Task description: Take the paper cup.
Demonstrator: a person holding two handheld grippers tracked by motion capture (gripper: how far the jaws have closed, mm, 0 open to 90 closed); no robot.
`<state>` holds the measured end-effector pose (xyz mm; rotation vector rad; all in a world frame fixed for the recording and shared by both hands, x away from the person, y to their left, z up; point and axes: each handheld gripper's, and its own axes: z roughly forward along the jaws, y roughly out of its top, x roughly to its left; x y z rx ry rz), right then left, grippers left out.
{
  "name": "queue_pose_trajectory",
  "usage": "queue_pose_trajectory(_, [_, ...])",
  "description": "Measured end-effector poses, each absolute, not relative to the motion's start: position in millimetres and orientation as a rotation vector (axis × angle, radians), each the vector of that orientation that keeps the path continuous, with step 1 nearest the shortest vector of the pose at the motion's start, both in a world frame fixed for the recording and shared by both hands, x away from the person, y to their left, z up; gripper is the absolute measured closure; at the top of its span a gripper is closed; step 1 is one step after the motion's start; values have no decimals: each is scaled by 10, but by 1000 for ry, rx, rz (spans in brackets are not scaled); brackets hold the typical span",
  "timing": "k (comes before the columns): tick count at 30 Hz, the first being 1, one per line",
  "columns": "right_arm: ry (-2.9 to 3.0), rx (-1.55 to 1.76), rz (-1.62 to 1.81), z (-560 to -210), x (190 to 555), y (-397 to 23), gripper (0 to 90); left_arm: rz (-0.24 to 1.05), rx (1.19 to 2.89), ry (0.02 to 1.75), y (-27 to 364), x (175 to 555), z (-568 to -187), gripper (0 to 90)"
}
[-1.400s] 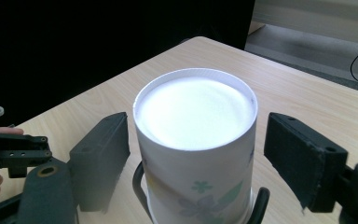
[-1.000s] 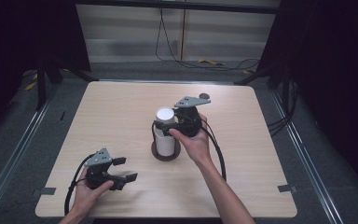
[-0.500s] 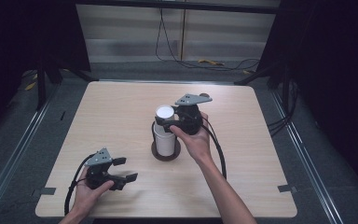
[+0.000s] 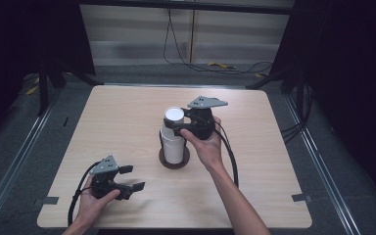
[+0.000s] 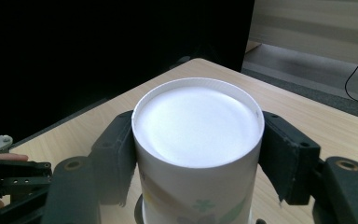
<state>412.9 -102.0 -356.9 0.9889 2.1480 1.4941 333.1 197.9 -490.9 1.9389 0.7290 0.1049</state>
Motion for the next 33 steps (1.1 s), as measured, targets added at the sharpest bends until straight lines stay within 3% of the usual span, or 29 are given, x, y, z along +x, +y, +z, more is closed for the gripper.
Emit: queue_pose_trajectory(33, [2034, 975, 1652, -3307, 4052, -1196, 346, 93, 1928, 732, 1973, 3341, -4916, 166])
